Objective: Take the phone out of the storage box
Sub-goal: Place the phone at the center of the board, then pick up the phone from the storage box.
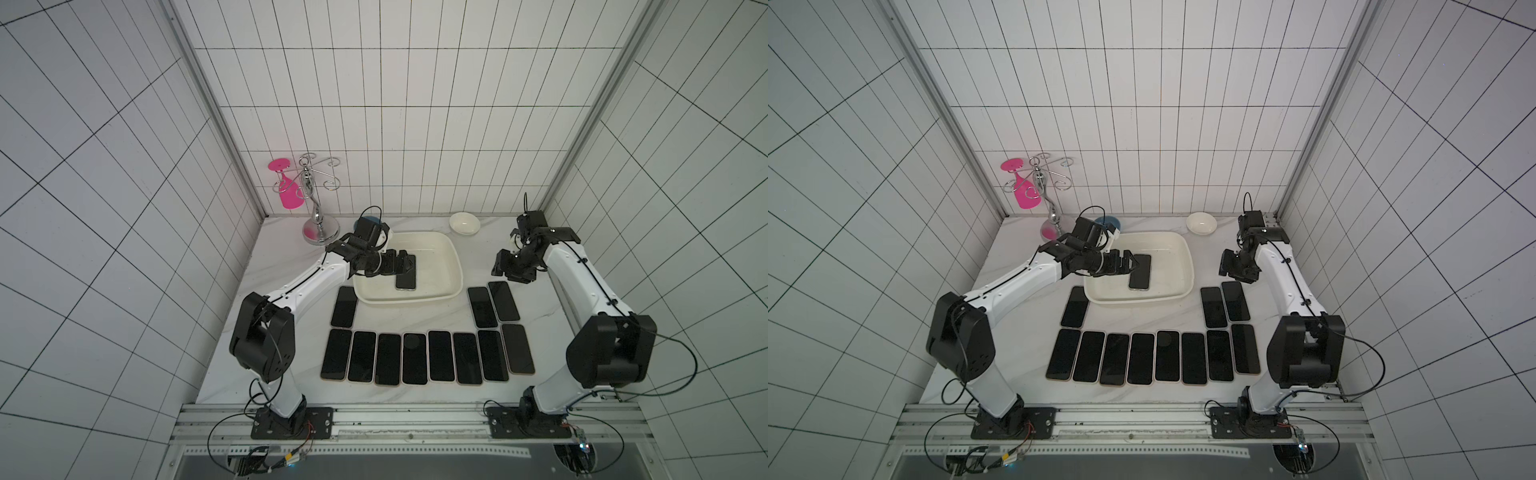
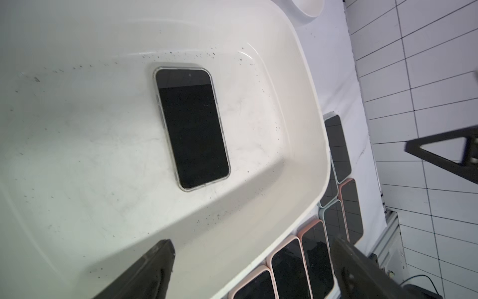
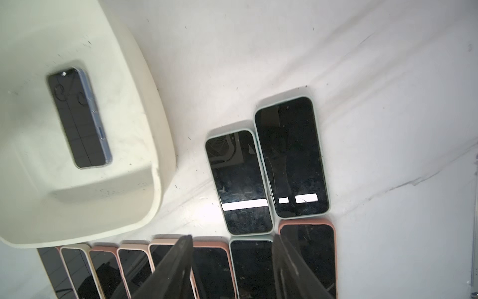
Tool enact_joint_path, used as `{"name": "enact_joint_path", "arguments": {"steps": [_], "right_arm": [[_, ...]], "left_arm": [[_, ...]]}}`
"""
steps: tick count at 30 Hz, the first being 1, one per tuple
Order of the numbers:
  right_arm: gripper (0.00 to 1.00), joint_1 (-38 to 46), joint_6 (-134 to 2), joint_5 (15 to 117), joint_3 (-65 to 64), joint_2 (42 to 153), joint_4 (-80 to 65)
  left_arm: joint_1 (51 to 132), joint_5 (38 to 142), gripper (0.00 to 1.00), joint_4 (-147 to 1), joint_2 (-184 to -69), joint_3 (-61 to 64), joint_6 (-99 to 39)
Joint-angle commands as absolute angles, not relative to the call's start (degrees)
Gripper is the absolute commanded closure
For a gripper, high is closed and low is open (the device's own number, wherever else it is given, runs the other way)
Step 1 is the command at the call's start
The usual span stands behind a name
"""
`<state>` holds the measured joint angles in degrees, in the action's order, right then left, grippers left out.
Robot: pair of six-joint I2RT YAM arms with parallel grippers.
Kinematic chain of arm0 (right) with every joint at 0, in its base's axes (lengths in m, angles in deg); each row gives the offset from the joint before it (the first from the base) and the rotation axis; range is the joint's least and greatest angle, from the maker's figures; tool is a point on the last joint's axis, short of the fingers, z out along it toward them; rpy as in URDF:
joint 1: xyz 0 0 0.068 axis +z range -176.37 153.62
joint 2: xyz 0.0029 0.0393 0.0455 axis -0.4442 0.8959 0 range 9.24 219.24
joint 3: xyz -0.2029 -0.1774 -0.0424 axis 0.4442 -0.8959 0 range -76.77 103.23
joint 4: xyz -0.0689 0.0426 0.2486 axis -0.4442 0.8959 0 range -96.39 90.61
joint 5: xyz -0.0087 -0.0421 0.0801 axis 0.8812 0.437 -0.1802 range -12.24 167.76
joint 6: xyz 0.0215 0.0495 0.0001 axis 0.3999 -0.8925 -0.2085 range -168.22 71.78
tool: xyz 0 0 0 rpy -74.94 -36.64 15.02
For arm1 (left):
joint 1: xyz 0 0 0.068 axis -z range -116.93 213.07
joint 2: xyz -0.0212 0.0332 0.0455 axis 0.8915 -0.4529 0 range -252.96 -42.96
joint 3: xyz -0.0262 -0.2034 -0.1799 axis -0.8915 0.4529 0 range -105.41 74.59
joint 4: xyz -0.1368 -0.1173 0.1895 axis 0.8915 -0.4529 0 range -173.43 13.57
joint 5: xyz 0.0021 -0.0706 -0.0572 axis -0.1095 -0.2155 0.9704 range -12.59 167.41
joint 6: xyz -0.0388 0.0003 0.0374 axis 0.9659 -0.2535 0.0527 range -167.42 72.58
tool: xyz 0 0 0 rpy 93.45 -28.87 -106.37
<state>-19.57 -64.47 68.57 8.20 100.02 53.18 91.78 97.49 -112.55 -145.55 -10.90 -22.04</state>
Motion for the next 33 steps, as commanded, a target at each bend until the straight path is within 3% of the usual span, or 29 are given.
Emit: {"name": "enact_joint_path", "arguments": {"steps": [1,4,13,33], "right_arm": [[0.45,-19.31,-67.32,69.74,11.64,100.13,53.86],[0.45,-17.99,-66.68,69.18,14.2,100.98,54.13],[0.45,-17.06,-64.45,65.06,17.0,103.39,52.58],[0.44,-16.8,-61.07,61.52,12.38,102.75,50.39]], "left_arm": [[92.29,89.86,0.02,-119.3,-155.32,-21.06,-24.75],[93.4,82.49,0.02,-127.26,-164.38,-32.41,-26.32],[97.33,72.5,0.02,-133.96,-177.66,-48.9,-26.42],[101.47,66.14,0.03,-136.71,-185.99,-51.09,-25.48]]}}
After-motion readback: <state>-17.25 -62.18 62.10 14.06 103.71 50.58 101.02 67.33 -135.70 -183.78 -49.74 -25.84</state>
